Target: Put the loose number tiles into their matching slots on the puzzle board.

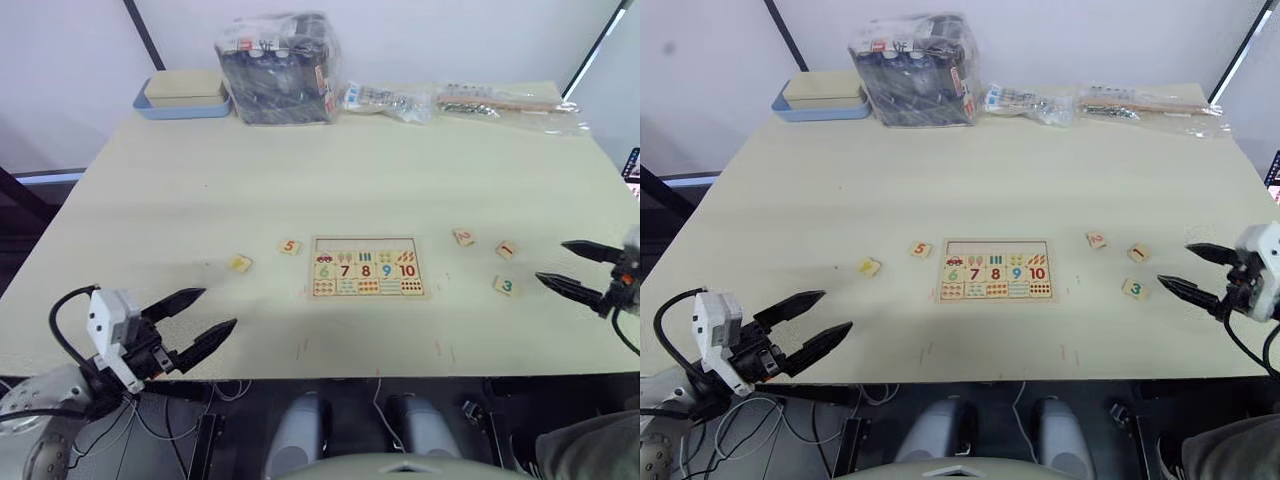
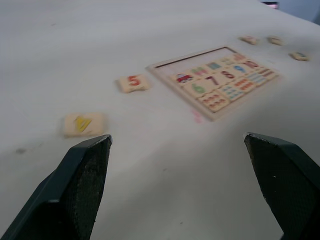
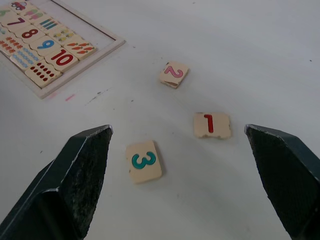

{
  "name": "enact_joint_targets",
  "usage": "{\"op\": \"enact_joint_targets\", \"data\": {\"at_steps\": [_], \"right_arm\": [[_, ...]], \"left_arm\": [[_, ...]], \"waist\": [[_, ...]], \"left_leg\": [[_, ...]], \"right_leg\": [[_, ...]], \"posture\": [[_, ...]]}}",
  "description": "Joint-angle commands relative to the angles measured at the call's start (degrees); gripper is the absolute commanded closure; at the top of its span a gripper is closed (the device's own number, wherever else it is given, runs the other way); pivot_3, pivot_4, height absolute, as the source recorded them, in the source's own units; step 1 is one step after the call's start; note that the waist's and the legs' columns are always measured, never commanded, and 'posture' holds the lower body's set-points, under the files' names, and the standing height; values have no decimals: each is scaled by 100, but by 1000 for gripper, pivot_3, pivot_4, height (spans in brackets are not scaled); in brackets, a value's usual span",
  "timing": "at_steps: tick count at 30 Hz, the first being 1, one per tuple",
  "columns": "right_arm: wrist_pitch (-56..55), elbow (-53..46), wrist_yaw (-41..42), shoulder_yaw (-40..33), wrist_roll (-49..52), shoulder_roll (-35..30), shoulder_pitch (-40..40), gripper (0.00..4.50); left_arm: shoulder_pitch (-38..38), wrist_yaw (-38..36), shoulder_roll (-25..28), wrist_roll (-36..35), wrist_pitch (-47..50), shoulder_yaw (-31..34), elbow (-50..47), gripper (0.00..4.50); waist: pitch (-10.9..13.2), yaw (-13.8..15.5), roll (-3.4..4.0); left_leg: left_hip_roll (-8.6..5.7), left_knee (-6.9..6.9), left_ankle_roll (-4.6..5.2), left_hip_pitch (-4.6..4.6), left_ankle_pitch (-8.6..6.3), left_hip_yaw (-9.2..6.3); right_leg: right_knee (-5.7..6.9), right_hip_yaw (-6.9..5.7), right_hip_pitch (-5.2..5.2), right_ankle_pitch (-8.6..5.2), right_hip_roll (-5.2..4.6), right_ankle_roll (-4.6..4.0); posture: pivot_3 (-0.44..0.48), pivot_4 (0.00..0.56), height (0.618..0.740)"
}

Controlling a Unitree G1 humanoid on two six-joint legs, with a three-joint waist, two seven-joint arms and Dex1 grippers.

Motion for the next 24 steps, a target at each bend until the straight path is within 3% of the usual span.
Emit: {"op": "enact_joint_targets", "data": {"at_steps": [1,9,24], "right_arm": [[353,279,-153,393,-119,-77,-787,46],[1080,891,-849,1143,-550,270,-1903,46],[1348,655,-1739,1307,-893,930,-1709,46]], "left_arm": [[-43,-392,150,-301,-127,-22,-319,0],[-214,-1230,504,-860,-188,138,-372,0],[-279,-1537,629,-1284,-94,375,-197,0]], "waist": [[0,-17,0],[3,18,4],[4,3,8]], "left_leg": [[3,1,0,0,0,0],[8,-5,0,-12,0,1],[8,-4,4,-11,-2,11]], "right_leg": [[0,0,0,1,0,-1],[-12,-8,-5,1,29,-5],[-11,-2,-8,2,37,-2]], "posture": [[0,150,740],[0,150,740],[0,150,740]]}}
